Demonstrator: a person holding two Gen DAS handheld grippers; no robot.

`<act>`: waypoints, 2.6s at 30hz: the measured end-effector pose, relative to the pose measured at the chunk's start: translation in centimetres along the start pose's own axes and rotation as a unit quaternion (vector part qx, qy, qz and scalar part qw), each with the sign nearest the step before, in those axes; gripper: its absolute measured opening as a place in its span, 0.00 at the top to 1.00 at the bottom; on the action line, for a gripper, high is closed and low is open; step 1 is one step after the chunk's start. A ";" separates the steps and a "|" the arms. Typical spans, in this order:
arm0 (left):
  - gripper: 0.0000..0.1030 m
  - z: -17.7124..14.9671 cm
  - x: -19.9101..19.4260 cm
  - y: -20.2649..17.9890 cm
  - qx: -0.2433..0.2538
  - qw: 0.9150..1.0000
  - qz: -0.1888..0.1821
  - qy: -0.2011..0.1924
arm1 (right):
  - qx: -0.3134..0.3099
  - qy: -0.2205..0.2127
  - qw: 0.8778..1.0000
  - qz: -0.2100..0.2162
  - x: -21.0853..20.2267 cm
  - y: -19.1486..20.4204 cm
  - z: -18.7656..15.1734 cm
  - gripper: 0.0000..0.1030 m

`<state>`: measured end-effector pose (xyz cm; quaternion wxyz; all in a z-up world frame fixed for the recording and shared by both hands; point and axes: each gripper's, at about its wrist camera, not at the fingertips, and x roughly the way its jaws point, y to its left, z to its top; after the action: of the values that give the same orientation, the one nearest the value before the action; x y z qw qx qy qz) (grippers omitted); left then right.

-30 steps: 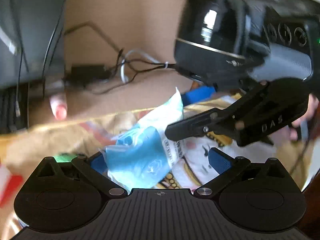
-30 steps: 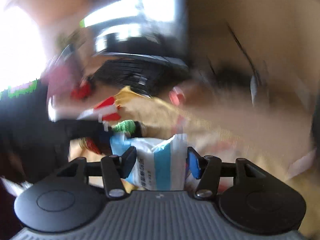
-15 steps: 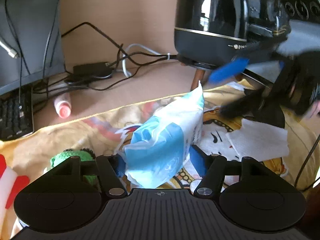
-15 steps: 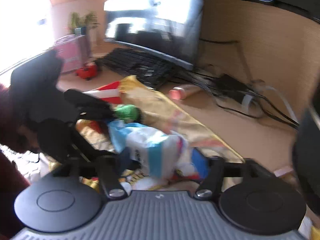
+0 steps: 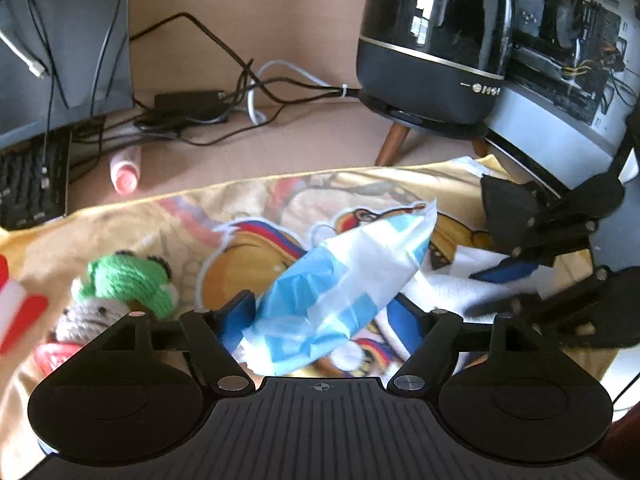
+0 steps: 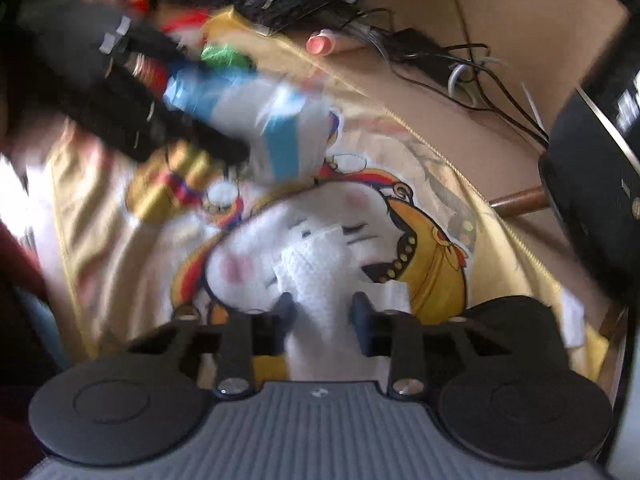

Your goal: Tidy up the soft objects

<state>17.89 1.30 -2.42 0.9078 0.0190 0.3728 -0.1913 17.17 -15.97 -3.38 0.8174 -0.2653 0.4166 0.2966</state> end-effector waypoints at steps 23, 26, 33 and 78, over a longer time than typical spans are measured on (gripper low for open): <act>0.22 -0.3 1.3 -1.3 0.028 0.999 0.031 0.002 | 0.186 -0.117 0.958 0.184 -0.8 -3.2 6.1 0.92; 0.21 0.0 1.4 -1.5 0.030 0.999 0.034 0.005 | 0.214 -0.119 0.955 0.169 -1.1 -5.6 5.1 0.91; 0.20 0.4 1.8 -0.9 -0.049 0.998 0.041 0.019 | 0.267 -0.128 0.947 0.122 -1.6 -9.2 2.4 0.91; 0.37 3.6 4.2 3.8 -0.361 0.926 -0.060 0.095 | 0.261 -0.093 0.957 0.091 0.3 -12.5 0.5 0.87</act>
<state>24.44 2.78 -3.10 0.8002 -0.3145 0.5017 -0.0956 26.40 -24.14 -1.06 0.8627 0.0247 0.4241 0.2743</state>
